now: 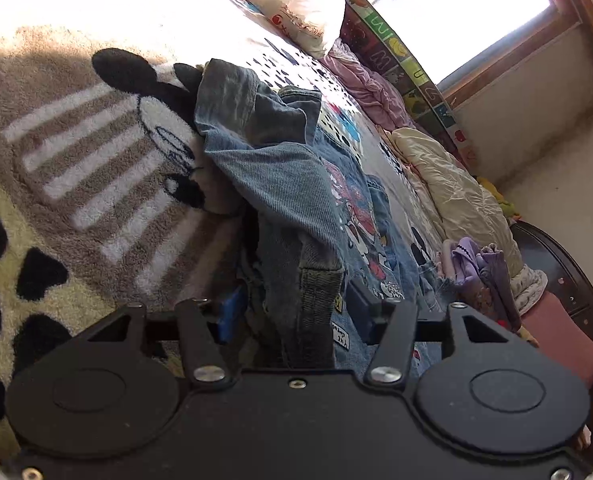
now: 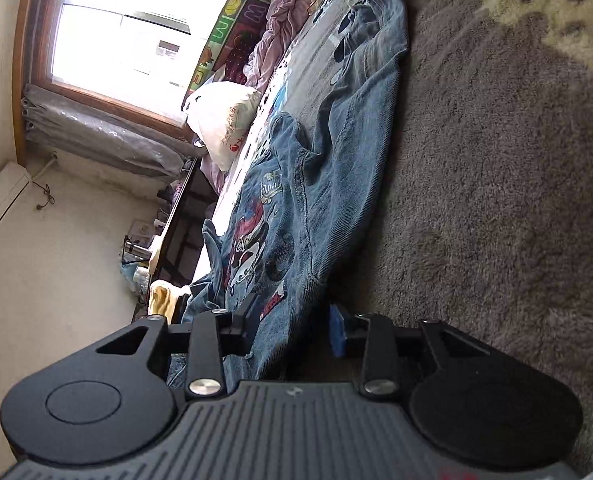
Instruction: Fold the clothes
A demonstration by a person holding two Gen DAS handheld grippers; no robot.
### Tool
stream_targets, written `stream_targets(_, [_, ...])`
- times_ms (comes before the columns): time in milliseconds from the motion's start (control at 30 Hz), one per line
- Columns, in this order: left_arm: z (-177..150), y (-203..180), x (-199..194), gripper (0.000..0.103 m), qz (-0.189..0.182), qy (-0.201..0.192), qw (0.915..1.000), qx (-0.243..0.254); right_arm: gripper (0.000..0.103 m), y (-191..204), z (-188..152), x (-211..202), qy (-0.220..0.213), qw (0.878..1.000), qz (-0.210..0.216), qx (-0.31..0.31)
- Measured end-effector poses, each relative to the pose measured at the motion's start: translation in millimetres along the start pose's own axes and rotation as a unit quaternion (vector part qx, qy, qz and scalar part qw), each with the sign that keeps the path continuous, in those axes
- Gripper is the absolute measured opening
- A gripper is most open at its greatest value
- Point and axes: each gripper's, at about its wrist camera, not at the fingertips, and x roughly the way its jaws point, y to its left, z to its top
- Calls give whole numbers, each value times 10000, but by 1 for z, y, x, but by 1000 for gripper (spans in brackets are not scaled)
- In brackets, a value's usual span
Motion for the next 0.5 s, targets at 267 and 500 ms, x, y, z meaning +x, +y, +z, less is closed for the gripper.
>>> stream_targets(267, [-14, -12, 28, 12, 438, 99, 9980, 433, 13, -8, 23, 26, -114, 9998, 131, -29])
stream_targets(500, [6, -28, -39, 7, 288, -320, 9980, 459, 9, 25, 8, 2, -205, 9961, 850, -89])
